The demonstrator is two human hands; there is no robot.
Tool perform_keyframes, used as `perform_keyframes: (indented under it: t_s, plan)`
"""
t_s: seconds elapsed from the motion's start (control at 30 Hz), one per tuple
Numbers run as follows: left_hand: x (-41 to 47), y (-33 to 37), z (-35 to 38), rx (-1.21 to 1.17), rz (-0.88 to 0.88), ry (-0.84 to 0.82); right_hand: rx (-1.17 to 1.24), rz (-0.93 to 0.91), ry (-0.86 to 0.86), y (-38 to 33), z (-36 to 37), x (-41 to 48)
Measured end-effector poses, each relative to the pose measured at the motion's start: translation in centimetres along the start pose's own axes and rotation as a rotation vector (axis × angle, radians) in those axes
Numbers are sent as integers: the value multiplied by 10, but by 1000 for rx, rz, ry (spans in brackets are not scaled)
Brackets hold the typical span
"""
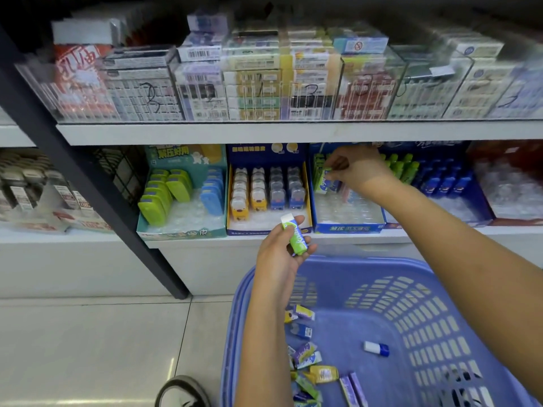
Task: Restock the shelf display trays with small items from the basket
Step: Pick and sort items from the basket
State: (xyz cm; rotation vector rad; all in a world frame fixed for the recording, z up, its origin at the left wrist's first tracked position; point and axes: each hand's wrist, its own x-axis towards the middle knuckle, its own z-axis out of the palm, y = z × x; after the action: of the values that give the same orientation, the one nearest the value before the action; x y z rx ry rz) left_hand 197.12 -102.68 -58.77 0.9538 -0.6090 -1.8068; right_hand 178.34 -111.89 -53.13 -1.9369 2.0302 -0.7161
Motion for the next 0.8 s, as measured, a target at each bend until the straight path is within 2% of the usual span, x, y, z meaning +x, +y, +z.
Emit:
perform_keyframes:
  t_s: [0.1,0.3,0.37,0.43,0.5,0.63,0.8]
  plan:
    - [-1,-2,0,40,20,-38,-7,1,-71,2,-3,3]
    - [-1,-5,5,194,94,-26,-90,-6,-73,-4,10,2]
    - [-1,-4,8,175,97,-6,-151,-23,-113,-8,7,4]
    - [-1,-4,12,105,88,-1,-172,-52,-76,-9,3,-3]
    - [-1,-5,18,9,76,16,-20,-80,-35,-8,0,-23]
    - [0,-9,31,-128,41,64,333,-251,-157,-2,-5,-79]
    - [-1,-15,43,-91,-19,46,419,-341,-62,4,-11,-111]
